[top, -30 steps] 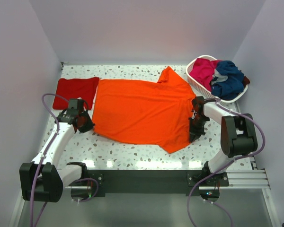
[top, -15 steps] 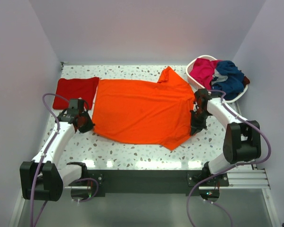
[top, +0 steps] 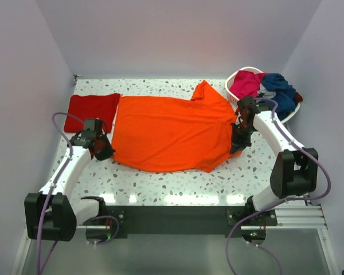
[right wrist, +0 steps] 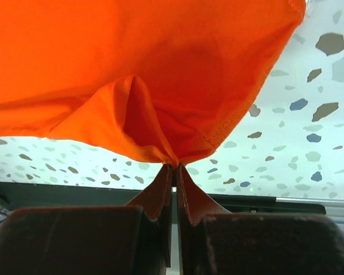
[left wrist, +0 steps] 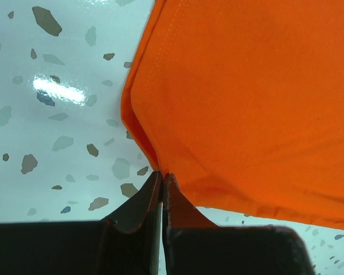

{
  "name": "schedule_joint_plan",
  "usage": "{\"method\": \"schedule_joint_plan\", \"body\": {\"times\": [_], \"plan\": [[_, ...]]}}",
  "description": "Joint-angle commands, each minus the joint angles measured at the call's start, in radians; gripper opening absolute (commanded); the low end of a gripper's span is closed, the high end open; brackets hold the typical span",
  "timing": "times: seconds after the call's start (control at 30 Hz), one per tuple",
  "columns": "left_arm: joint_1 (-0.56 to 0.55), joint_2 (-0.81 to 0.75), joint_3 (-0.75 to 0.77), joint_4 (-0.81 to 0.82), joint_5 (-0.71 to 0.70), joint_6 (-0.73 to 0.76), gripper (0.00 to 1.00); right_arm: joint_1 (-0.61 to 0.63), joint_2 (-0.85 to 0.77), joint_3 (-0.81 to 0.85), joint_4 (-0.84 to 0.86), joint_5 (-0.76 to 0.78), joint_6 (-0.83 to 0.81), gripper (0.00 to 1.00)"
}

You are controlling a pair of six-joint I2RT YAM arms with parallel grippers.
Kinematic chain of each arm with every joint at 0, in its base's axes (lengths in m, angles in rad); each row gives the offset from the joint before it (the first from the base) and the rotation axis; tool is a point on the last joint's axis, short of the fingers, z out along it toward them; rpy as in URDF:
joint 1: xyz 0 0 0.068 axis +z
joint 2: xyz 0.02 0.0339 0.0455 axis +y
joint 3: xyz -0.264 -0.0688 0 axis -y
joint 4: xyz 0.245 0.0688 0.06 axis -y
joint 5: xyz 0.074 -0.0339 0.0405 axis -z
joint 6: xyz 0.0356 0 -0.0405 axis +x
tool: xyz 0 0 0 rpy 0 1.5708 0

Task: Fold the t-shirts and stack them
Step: Fold the tshirt

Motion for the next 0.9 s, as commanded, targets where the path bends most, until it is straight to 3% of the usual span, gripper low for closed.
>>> {"method": "schedule_joint_plan", "body": {"times": [0.0,0.5,0.87], "plan": [[0.007,0.009,0.051,-0.002,0.003,0.038,0.00,0.010,-0.032,0.082,-0.024,-0.020,0.017,0.00],[0.007,0.089,0.122,0.047,0.006,0.012,0.00,0.029,-0.015,0.213,-0.097,-0.017,0.003,0.00],[0.007,0.115,0.160,0.024,0.049,0.068,0.00,0.029,-0.111,0.136,-0.179,0.008,0.003,0.00]]}}
